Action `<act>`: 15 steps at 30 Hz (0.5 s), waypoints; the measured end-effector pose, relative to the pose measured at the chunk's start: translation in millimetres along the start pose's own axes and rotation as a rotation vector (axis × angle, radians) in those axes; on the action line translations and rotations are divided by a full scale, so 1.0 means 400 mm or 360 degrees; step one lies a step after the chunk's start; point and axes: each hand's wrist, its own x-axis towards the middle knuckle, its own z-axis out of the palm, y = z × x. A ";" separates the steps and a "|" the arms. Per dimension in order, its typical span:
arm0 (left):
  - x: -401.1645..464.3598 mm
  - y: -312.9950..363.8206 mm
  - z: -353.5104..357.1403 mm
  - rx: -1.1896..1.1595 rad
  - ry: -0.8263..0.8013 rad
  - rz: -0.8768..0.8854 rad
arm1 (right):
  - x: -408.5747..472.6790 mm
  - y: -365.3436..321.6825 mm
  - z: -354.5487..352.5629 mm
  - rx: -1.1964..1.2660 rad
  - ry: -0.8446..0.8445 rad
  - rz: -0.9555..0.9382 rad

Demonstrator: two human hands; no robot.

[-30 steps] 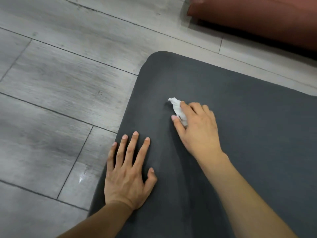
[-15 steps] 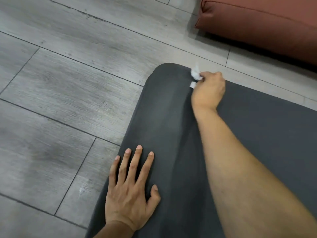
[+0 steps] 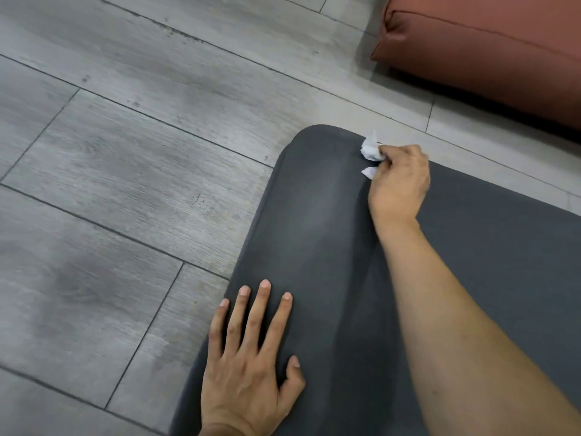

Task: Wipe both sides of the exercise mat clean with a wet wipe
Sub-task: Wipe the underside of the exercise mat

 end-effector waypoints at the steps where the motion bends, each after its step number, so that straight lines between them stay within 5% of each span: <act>1: -0.001 -0.001 0.000 0.0003 -0.0001 -0.0006 | -0.012 -0.047 0.023 0.0096 -0.0027 -0.0061; 4: 0.001 -0.003 -0.001 0.0011 -0.0014 0.0000 | -0.088 -0.196 0.094 0.0191 -0.0280 -0.0585; 7: -0.003 -0.002 0.000 0.0031 -0.0026 0.0023 | -0.083 -0.194 0.082 0.0164 -0.0446 -0.0749; 12: -0.002 -0.003 0.000 0.0004 -0.0025 0.0028 | -0.036 0.047 -0.041 -0.0097 -0.0078 -0.0219; 15: -0.002 -0.005 -0.001 0.0009 -0.0041 0.0031 | -0.063 0.007 -0.023 -0.0050 -0.0017 0.0016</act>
